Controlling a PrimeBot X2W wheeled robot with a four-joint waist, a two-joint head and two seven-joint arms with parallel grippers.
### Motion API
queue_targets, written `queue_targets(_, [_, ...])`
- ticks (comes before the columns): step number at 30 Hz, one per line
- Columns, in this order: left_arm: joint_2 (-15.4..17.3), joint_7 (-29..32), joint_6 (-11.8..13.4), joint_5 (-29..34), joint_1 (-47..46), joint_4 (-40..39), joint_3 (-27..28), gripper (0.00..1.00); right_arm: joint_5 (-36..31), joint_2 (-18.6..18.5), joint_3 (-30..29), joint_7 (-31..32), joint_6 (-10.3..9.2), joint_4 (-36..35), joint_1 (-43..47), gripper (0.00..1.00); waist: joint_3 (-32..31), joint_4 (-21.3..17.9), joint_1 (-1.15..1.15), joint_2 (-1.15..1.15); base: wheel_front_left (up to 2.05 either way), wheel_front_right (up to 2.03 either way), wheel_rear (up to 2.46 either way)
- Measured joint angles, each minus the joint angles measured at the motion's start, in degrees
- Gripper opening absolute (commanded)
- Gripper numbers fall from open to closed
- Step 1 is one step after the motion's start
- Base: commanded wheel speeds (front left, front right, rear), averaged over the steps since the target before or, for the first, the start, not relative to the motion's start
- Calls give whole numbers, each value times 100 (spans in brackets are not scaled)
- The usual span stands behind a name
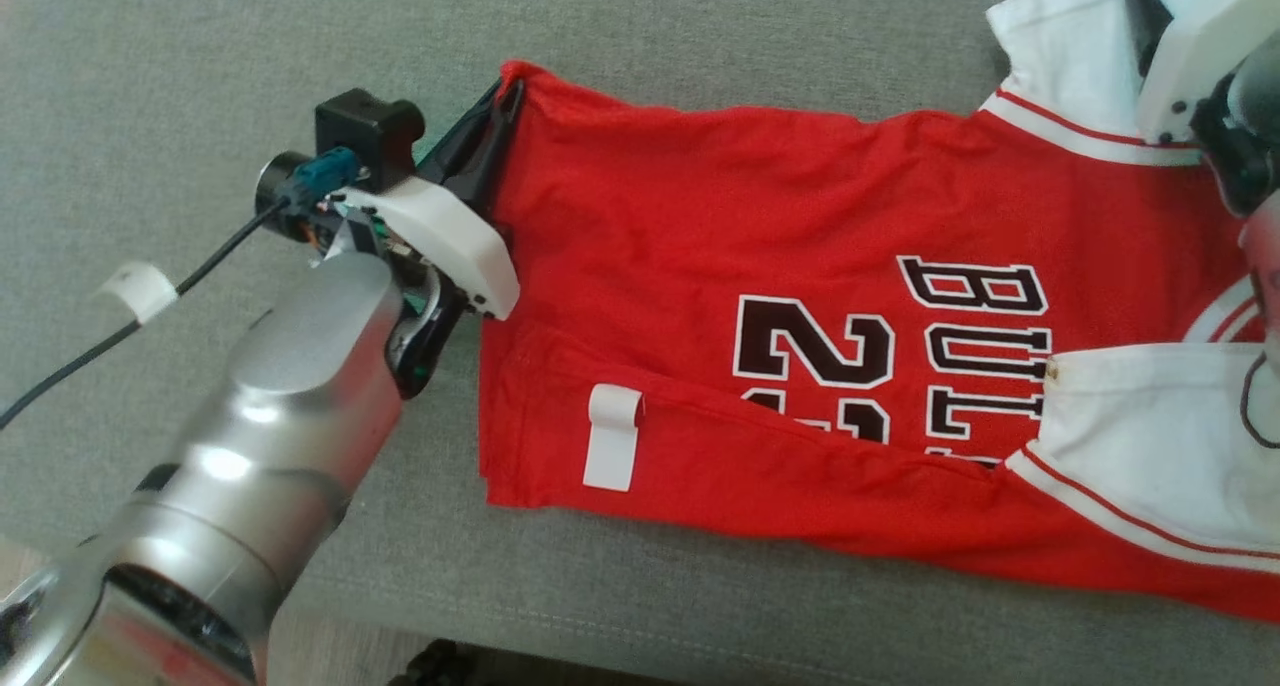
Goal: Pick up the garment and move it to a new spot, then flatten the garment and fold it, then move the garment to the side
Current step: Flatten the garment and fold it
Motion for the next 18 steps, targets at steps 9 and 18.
queue_targets(9, [-14,-192,0,-336,-102,156,-347,0,-101,9,-108,-254,1,428,-180,0,-8,-25,-1,0,0,0,0])
queue_targets(18, [-33,-421,112,-308,-479,401,65,0,-521,-96,-688,-2142,0,396,-403,0,-58,-80,0,0,0,0,0])
